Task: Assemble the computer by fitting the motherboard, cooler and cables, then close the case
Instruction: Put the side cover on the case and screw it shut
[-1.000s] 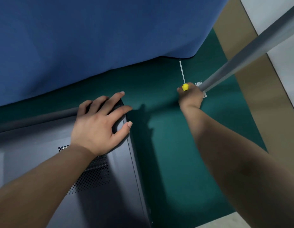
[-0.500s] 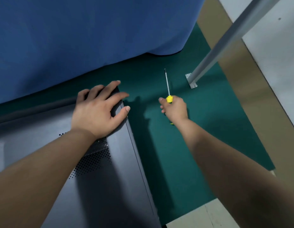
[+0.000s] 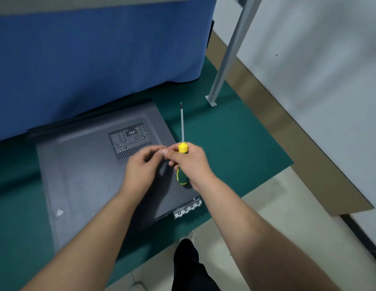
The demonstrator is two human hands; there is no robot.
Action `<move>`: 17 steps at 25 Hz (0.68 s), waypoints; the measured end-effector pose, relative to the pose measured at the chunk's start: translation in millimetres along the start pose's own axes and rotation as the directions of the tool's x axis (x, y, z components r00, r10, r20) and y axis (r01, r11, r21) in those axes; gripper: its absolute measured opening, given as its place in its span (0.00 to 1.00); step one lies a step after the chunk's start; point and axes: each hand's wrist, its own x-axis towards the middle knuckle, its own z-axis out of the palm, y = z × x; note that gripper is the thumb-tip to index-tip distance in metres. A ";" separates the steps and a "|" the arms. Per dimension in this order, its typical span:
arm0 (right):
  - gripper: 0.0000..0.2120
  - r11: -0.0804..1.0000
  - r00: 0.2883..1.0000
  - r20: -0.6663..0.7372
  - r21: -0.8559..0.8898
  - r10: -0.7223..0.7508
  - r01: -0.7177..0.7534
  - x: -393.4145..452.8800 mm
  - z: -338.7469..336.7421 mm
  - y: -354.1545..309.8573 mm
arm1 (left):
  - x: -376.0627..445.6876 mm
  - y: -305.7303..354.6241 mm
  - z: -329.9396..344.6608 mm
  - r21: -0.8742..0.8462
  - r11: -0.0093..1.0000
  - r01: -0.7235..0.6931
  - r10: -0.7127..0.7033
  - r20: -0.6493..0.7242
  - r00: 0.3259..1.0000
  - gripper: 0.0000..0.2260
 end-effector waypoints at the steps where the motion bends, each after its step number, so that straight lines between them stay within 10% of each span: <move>1: 0.06 1.000 1.000 0.026 0.020 0.009 -0.010 -21.4 11.1 3.1 | -25.6 0.0 -8.6 -0.091 0.994 0.057 -0.056 0.012 0.998 0.09; 8: 0.09 0.983 0.996 0.062 0.172 0.057 -0.067 -121.5 62.8 25.6 | -123.7 -10.1 -71.5 -0.353 0.917 0.187 -0.155 0.118 0.981 0.13; 17: 0.14 0.993 0.997 -0.062 0.112 0.042 -0.035 -164.2 79.1 31.4 | -159.0 4.4 -59.1 -0.432 0.875 0.218 -0.289 -0.105 0.952 0.05</move>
